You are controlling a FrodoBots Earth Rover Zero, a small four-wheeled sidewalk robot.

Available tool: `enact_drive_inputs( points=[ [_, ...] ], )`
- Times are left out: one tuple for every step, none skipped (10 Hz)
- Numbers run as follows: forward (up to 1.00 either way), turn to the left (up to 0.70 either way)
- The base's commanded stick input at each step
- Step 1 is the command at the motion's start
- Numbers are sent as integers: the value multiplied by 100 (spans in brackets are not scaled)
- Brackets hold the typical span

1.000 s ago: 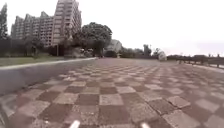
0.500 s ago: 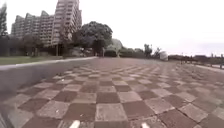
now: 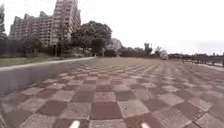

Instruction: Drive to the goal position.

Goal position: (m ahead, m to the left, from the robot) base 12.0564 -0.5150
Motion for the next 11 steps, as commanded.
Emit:
enact_drive_inputs(
  points=[
    [70,0],
    [70,0],
    [70,0],
    [70,0],
    [70,0],
    [70,0],
    [70,0],
    [70,0],
    [70,0],
    [70,0],
    [70,0]
  ],
)
